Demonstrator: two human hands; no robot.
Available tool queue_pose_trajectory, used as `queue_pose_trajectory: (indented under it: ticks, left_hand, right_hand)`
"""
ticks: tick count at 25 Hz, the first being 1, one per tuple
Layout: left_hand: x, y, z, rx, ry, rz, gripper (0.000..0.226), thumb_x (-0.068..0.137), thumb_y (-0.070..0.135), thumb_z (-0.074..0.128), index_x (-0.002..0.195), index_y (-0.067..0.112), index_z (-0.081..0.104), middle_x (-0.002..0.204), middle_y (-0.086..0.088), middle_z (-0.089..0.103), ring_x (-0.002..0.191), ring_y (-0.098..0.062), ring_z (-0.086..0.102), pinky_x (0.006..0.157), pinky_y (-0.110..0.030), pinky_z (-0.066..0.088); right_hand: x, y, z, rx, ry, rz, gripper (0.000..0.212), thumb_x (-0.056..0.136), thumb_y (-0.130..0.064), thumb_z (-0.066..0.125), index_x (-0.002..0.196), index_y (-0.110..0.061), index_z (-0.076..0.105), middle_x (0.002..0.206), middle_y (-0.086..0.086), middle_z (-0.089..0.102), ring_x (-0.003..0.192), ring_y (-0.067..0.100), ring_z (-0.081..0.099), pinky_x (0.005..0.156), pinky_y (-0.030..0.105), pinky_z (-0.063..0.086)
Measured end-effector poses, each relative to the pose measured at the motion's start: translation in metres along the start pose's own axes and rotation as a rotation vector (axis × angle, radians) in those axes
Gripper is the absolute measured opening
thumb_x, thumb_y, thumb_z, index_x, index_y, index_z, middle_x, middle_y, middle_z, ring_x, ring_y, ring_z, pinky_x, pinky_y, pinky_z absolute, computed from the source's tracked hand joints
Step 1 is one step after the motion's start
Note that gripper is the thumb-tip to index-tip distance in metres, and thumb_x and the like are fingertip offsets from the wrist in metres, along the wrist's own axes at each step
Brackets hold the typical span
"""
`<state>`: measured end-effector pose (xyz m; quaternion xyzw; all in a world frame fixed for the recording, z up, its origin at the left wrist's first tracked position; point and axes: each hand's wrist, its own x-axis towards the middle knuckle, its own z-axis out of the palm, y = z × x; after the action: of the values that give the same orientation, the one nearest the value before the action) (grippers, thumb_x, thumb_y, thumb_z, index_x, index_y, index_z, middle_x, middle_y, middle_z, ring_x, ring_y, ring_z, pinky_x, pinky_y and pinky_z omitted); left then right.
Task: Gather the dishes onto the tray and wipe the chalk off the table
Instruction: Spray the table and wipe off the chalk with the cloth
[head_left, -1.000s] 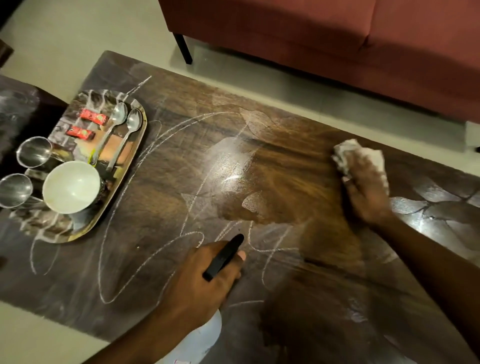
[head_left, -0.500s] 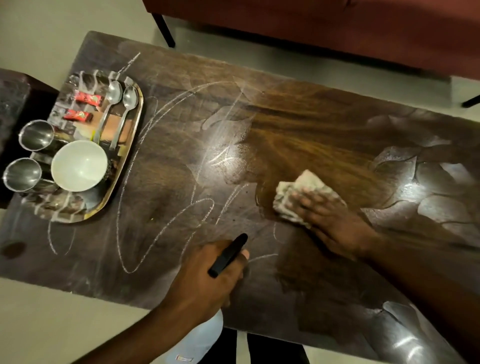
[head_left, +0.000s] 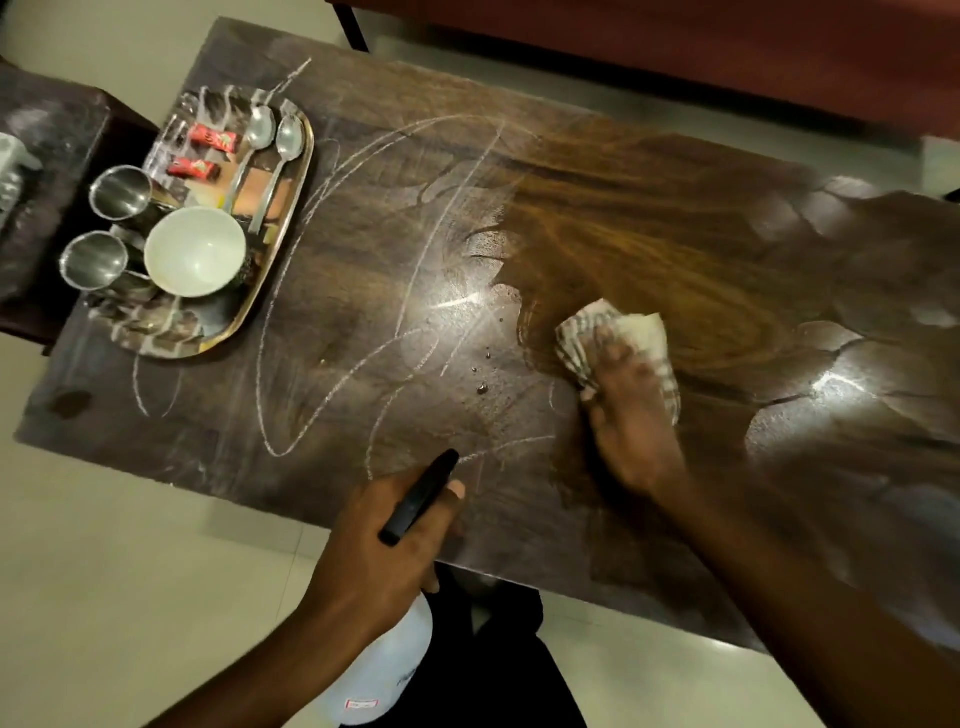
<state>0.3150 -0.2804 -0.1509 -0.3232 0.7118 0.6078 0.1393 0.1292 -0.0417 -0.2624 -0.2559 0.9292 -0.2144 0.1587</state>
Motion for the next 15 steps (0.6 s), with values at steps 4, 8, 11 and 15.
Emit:
queue_pose_trajectory:
  ticks: [4,8,11,15]
  left_hand:
    - [-0.028,-0.011,-0.003,-0.036,-0.049,0.031,0.049,0.084,0.068,0.064,0.09,0.022,0.078,0.075,-0.028,0.07,0.044,-0.033,0.066,0.048,-0.027,0.052]
    - [-0.053,-0.031,0.002,0.005,-0.031,0.058,0.06,0.088,0.063,0.064,0.075,0.004,0.065,0.062,-0.026,0.061,0.047,-0.037,0.063,0.049,-0.027,0.05]
    - [-0.068,-0.04,0.002,-0.009,-0.009,0.031,0.042,0.092,0.054,0.065,0.078,0.015,0.072,0.069,-0.014,0.072,0.048,-0.023,0.066,0.052,-0.029,0.051]
    - [-0.07,-0.045,-0.012,-0.036,-0.005,0.038,0.037,0.093,0.049,0.065,0.084,0.015,0.077,0.079,-0.01,0.079,0.048,-0.025,0.067,0.051,-0.03,0.052]
  right_hand:
    - [-0.031,0.026,-0.019,-0.233,-0.359,-0.622,0.065,0.11,-0.033,0.033,0.172,-0.032,0.012,0.181,-0.004,0.004,0.168,0.021,0.001,0.135,0.043,0.0]
    - [0.002,0.057,-0.042,-0.142,-0.033,-0.075,0.064,0.107,-0.027,0.04,0.169,-0.025,0.022,0.177,0.011,0.018,0.165,0.036,0.014,0.134,0.052,0.009]
    - [0.041,-0.003,-0.012,0.027,0.205,0.408,0.063,0.111,-0.025,0.041,0.171,-0.018,0.021,0.179,0.012,0.013,0.166,0.035,0.008,0.134,0.048,0.005]
    - [0.002,-0.109,0.06,-0.051,-0.086,-0.217,0.065,0.109,-0.029,0.039,0.171,-0.024,0.021,0.179,0.006,0.015,0.166,0.029,0.011,0.135,0.05,0.008]
